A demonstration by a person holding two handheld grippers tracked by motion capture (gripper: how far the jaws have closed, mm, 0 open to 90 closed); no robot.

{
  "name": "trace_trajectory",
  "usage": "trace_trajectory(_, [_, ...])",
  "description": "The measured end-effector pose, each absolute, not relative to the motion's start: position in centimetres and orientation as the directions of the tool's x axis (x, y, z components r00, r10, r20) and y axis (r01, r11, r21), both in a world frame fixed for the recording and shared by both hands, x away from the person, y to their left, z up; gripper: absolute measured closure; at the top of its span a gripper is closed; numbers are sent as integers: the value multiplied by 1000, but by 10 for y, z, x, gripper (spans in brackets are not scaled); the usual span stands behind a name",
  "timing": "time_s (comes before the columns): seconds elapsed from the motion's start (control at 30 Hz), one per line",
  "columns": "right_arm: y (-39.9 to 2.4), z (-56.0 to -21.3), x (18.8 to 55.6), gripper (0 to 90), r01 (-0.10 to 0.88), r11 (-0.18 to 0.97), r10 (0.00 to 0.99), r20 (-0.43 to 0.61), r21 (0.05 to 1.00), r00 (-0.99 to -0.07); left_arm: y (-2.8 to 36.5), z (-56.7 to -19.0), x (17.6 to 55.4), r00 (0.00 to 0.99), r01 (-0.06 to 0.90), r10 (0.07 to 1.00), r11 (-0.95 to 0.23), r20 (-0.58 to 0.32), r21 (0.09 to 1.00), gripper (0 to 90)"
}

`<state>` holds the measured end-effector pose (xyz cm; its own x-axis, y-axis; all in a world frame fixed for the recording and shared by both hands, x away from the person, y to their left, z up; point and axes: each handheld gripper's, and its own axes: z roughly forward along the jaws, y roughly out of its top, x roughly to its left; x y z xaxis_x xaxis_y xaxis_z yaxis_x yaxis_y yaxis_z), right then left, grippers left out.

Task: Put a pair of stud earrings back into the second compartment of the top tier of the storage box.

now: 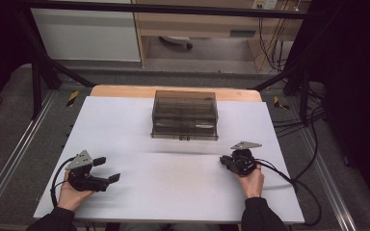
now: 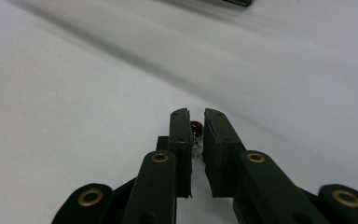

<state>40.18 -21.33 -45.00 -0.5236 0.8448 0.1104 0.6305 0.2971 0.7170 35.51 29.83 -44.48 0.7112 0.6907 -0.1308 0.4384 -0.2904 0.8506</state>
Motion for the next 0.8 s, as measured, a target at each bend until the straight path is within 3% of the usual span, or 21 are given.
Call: trace_trajectory(0.8, [-218, -437, 397, 825, 615, 291, 832, 123, 733, -541, 298, -445, 355, 711, 439, 691, -292, -130, 850, 61])
